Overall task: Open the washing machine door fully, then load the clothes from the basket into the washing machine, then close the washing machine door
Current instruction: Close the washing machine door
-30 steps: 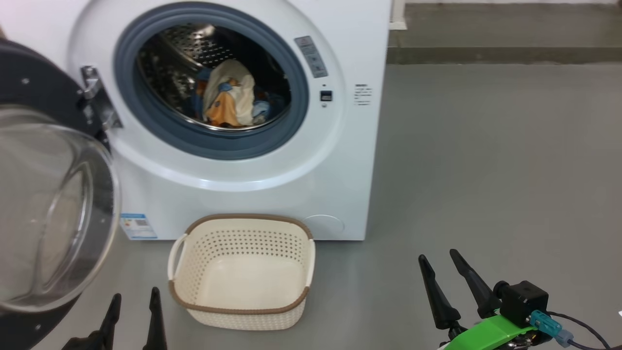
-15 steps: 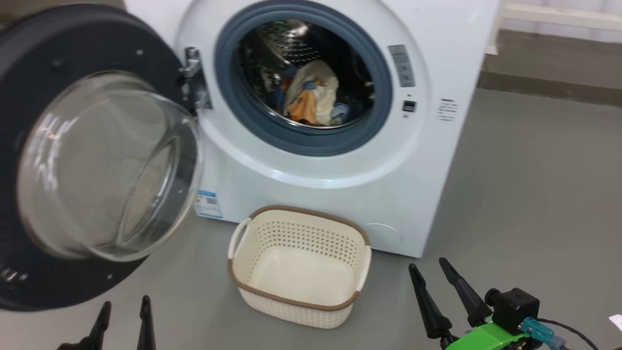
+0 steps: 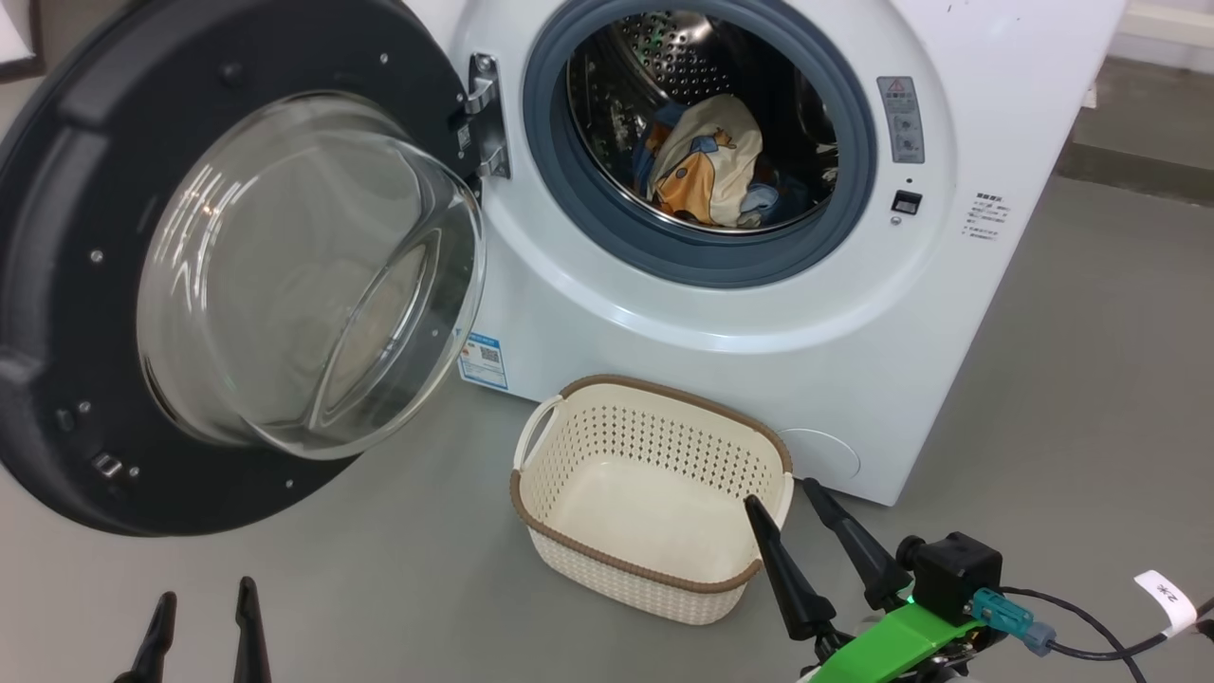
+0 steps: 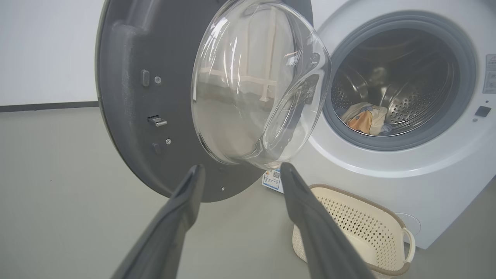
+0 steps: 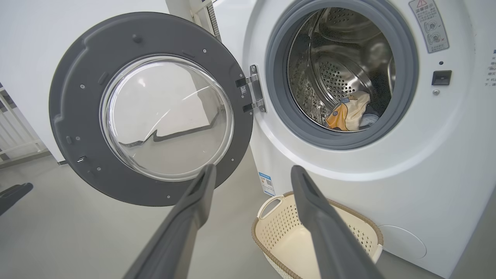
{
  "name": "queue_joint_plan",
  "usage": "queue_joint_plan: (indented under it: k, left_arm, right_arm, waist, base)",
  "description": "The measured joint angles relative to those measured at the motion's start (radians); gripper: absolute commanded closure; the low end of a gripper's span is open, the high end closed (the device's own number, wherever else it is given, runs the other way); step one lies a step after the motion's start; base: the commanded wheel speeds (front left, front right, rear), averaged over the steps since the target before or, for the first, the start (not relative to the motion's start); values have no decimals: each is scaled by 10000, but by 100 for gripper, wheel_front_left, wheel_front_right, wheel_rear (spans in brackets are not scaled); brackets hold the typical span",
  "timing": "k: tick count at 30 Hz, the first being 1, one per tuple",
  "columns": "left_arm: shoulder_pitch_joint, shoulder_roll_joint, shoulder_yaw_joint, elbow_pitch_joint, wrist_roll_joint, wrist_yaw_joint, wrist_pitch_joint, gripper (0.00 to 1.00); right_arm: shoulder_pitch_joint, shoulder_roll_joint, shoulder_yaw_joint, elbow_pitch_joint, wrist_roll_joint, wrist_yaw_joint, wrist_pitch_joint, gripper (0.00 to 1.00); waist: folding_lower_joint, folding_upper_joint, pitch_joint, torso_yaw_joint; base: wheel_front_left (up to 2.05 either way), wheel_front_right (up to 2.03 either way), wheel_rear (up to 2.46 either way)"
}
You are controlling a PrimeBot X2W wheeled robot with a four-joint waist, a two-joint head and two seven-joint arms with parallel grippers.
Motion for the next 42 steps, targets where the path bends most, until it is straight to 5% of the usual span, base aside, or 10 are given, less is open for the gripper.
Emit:
queue_joint_plan:
  k: [42]
  left_arm:
    - [207, 0, 42, -393, -161, 506, -73, 0]
  right_arm:
    - [-387, -23, 345, 337, 107, 0, 0, 0]
  waist:
    - [0, 0, 175, 142]
  base:
    - [0, 0, 0]
